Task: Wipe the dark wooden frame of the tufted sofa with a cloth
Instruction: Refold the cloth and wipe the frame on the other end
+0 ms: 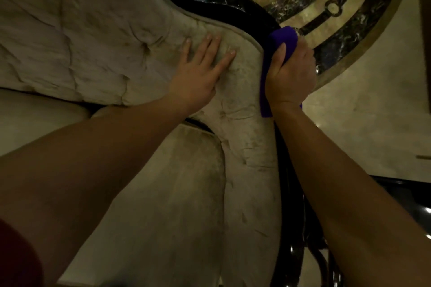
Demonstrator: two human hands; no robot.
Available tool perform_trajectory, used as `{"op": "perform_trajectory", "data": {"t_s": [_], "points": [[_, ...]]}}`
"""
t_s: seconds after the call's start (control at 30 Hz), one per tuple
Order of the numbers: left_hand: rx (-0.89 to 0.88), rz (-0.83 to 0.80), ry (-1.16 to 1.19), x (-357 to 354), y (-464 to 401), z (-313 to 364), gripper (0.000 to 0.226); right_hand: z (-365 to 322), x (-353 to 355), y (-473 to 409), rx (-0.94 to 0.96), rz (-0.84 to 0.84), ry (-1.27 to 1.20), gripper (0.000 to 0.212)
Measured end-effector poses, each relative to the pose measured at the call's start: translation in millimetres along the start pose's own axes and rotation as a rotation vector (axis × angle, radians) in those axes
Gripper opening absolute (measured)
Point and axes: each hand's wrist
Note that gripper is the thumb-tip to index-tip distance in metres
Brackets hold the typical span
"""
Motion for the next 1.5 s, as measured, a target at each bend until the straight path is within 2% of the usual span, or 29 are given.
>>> {"op": "perform_trajectory", "data": {"t_s": [0.13,0.3,0.43,0.57,0.67,0.73,0.87,1.03,1.17,1.33,1.5], "points": [[-0.049,0.024,0.035,8.3,3.6,-9.7,0.074,-9.8,-0.5,-22.2,0.102,0.000,0.017,0.052],[-0.053,-0.096,0.154,53.4,-3.6,-19.6,0.059,-46.4,3.9,-50.3,0.187,-0.009,0.120,0.055],[-0.140,0.066,0.174,110.0,-15.8,-28.4,0.052,-72.6,-0.8,-62.8,0.284,-0.051,0.170,0.057],[-0.093,0.174,0.161,152.6,-26.4,-55.3,0.042,-77.1,-0.1,-63.4,0.264,-0.078,0.168,0.054],[-0.155,0.317,0.269,170.4,-27.6,-73.5,0.027,-81.1,5.8,-63.0,0.243,-0.120,0.204,0.050],[-0.174,0.324,0.227,185.0,-29.2,-88.1,0.025,-85.5,10.7,-62.6,0.235,-0.149,0.195,0.047],[-0.094,0.191,0.078,208.1,-41.0,-122.4,0.039,-87.0,13.7,-62.2,0.208,-0.219,0.186,0.045],[-0.264,0.035,-0.043,235.5,-69.7,-159.0,0.054,-87.1,16.6,-63.6,0.200,-0.240,0.185,0.042],[-0.122,-0.098,-0.078,235.8,-98.7,-178.5,0.066,-85.7,15.2,-64.9,0.194,-0.275,0.199,0.042],[-0.006,0.004,-0.101,217.9,-112.6,-178.6,0.088,-89.6,5.4,-58.8,0.187,-0.214,0.199,0.039],[0.096,0.033,-0.058,219.8,-115.0,-170.7,0.089,-137.0,-5.4,-58.1,0.230,-0.157,0.128,0.038]]}}
Point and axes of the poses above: each hand's wrist, its own y-axis away from the middle knuckle, its own x-axis out of the back of the hand, z = x × y, and after that the axes turned 7 degrees about y, right-handed
